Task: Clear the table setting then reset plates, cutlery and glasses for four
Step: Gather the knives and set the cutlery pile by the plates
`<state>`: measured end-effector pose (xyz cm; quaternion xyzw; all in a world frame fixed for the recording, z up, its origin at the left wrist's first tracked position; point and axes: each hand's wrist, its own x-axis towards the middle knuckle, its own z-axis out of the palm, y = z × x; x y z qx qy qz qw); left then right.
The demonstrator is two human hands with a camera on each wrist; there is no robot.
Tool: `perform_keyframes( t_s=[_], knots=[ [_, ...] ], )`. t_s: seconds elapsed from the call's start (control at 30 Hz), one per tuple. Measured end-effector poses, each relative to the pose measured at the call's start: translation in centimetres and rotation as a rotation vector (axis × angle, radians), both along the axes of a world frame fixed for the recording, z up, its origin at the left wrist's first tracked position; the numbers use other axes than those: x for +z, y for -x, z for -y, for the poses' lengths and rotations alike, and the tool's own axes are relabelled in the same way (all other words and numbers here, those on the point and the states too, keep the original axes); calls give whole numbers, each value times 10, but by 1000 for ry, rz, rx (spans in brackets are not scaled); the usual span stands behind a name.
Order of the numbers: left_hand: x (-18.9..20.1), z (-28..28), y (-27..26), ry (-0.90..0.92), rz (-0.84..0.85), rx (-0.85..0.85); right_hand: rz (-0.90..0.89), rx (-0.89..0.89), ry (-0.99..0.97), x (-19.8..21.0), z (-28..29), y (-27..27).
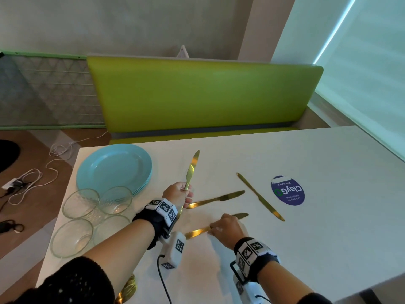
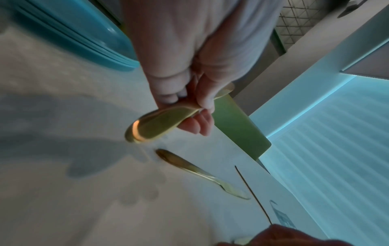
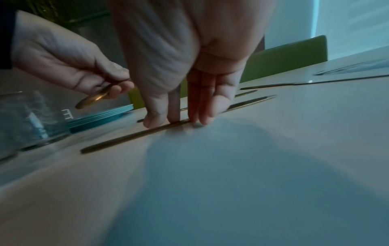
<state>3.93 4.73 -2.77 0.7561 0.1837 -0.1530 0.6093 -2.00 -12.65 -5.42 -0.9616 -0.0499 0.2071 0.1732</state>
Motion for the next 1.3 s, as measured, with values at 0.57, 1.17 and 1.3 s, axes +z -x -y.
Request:
perform_keyframes(
  t_s=[0.57,1.17,1.3],
  knots=[
    [0,46,10,40,-16,-61,-90,-665,130,16,45,12],
    [17,55,15,44,-69,-275,-193,-857,-667,68,4,-44],
    [21,52,15,-15,-72,-333,-208,-806,-609,66,-8,-55]
  ],
)
